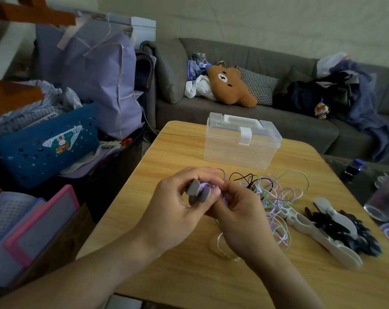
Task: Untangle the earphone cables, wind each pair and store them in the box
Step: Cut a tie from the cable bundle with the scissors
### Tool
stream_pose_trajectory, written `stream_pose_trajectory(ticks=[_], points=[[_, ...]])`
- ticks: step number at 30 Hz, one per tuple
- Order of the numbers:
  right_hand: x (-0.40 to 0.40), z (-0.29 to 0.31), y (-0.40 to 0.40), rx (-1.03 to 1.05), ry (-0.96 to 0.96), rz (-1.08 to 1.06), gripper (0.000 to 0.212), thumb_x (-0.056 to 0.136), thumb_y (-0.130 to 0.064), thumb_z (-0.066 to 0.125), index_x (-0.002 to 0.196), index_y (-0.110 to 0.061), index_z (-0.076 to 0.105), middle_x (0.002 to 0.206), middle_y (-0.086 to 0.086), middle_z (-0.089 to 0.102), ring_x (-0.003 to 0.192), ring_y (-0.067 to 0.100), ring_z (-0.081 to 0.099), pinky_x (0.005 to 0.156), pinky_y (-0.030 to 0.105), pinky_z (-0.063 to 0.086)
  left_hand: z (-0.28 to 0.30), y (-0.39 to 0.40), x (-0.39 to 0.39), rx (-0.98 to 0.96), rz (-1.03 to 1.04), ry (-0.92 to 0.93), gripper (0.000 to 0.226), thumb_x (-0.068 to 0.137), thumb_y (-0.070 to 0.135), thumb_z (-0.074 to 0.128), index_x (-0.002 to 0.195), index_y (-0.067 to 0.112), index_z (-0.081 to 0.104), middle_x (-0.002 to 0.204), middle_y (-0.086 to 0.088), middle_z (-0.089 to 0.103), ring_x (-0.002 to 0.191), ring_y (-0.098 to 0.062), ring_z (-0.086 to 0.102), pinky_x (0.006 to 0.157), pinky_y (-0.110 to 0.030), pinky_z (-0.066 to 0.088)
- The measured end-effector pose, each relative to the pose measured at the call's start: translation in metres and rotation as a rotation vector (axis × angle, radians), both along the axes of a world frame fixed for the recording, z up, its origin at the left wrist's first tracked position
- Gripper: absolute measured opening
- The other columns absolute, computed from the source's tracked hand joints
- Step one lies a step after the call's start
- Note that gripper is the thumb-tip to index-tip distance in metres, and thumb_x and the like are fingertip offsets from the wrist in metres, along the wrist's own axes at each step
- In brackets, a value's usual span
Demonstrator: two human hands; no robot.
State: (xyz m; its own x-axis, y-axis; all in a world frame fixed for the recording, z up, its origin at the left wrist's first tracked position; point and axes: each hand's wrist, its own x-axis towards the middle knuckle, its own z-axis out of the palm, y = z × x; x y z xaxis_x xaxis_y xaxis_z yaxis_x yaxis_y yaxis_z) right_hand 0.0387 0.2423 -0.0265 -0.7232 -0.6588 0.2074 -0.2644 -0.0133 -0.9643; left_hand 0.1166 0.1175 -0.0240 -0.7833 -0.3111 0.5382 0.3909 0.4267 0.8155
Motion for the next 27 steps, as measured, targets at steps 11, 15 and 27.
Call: stream_pose_trajectory(ticks=[11, 15, 27], points=[[-0.006, 0.0, 0.004, 0.208, 0.338, -0.433, 0.019, 0.066, -0.019, 0.082, 0.06, -0.02, 0.064, 0.057, -0.007, 0.065, 0.053, 0.013, 0.059, 0.053, 0.028, 0.047, -0.003, -0.007, -0.004, -0.416, 0.147, -0.159, 0.036, 0.086, 0.007, 0.071, 0.116, 0.026, 0.066, 0.113, 0.013, 0.053, 0.103, -0.001, 0.057, 0.083, -0.012, 0.047], [-0.002, 0.003, 0.003, 0.193, 0.408, -0.479, 0.024, 0.062, -0.02, 0.083, 0.057, -0.018, 0.059, 0.054, -0.006, 0.063, 0.054, 0.014, 0.057, 0.053, 0.025, 0.044, -0.007, 0.003, -0.003, -0.51, 0.223, -0.197, 0.041, 0.088, 0.007, 0.064, 0.125, 0.024, 0.06, 0.116, 0.012, 0.051, 0.099, -0.008, 0.058, 0.083, -0.024, 0.048], [0.007, 0.005, 0.006, 0.066, 0.217, -0.454, 0.019, 0.063, -0.012, 0.082, 0.059, -0.019, 0.065, 0.055, -0.008, 0.064, 0.044, 0.003, 0.046, 0.046, 0.014, 0.035, -0.013, 0.004, -0.008, -0.431, 0.254, -0.218, 0.018, 0.094, 0.021, 0.056, 0.109, 0.029, 0.053, 0.103, 0.009, 0.058, 0.092, -0.013, 0.058, 0.076, -0.04, 0.05]])
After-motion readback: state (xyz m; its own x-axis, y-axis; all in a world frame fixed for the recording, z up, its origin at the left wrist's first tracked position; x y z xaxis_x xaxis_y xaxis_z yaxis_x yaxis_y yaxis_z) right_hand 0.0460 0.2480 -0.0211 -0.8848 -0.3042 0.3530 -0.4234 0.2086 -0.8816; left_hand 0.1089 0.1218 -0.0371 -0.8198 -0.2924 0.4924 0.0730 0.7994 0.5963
